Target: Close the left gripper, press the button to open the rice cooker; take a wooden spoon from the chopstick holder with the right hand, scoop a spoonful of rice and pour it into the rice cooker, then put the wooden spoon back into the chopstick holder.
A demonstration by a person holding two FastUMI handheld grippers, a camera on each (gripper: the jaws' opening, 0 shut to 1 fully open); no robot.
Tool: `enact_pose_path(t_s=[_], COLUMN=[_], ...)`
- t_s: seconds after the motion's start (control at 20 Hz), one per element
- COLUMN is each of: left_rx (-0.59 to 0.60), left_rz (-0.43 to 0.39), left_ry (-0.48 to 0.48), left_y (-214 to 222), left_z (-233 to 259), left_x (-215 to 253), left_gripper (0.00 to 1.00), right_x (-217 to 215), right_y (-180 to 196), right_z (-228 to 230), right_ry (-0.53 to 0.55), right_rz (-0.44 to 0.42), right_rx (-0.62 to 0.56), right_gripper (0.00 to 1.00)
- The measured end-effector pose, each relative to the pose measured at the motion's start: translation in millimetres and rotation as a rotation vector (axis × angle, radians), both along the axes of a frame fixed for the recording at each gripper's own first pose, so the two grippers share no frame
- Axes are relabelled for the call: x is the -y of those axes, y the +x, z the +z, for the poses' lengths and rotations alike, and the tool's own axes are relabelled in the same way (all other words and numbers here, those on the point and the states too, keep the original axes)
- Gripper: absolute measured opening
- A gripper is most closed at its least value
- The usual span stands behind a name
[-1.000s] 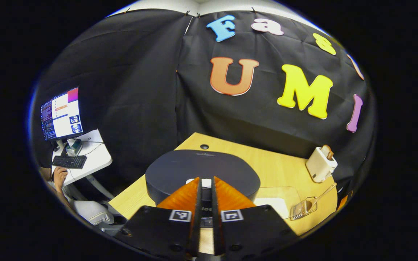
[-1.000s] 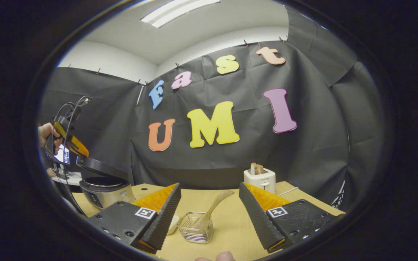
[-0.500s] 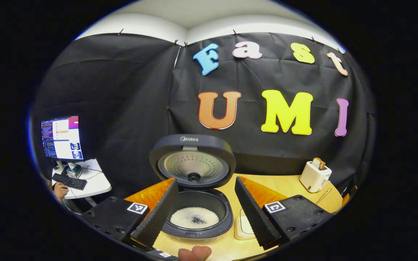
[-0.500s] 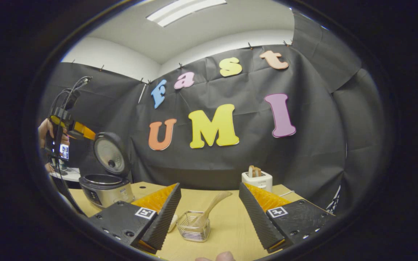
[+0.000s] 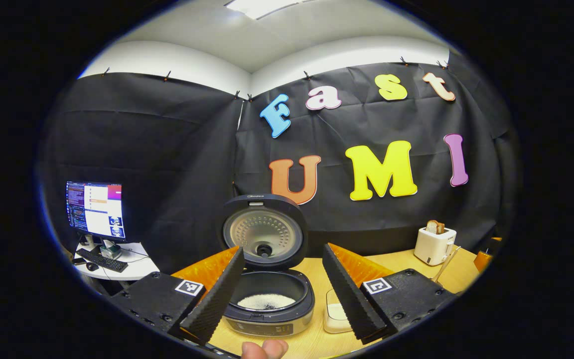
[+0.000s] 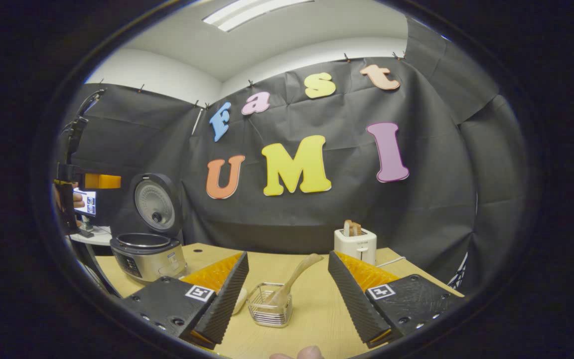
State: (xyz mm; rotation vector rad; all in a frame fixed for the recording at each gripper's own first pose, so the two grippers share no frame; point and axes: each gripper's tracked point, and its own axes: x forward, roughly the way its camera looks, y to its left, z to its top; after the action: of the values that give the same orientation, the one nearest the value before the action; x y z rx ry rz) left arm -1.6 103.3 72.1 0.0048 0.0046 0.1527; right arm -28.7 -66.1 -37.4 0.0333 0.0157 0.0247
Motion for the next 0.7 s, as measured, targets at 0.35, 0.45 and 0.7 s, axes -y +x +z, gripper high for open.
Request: enact_pose_path(t_s=[0.35, 0.45, 0.7], left_rx=[0.010, 0.002, 0.022], left_rz=[-0.064, -0.053, -0.051], left_ry=[-0.023, -0.022, 0.024], left_y=[-5.1, -6.8, -13.2], left_z=[-39.8, -48.5, -45.1], left_x=[33.2, 28.9, 24.8], left_gripper=[1.00, 1.00, 1.00], right_x=[-11.0, -12.4, -17.8], right_y=[20.2, 28.8, 52.0], right_z=[-37.2, -46.0, -65.3], right_ry=[0.000, 0.013, 0.011], right_rz=[0.013, 0.012, 0.002], right_rx=[-0.129, -0.166, -0.230], right_gripper=[0.96, 0.95, 0.92])
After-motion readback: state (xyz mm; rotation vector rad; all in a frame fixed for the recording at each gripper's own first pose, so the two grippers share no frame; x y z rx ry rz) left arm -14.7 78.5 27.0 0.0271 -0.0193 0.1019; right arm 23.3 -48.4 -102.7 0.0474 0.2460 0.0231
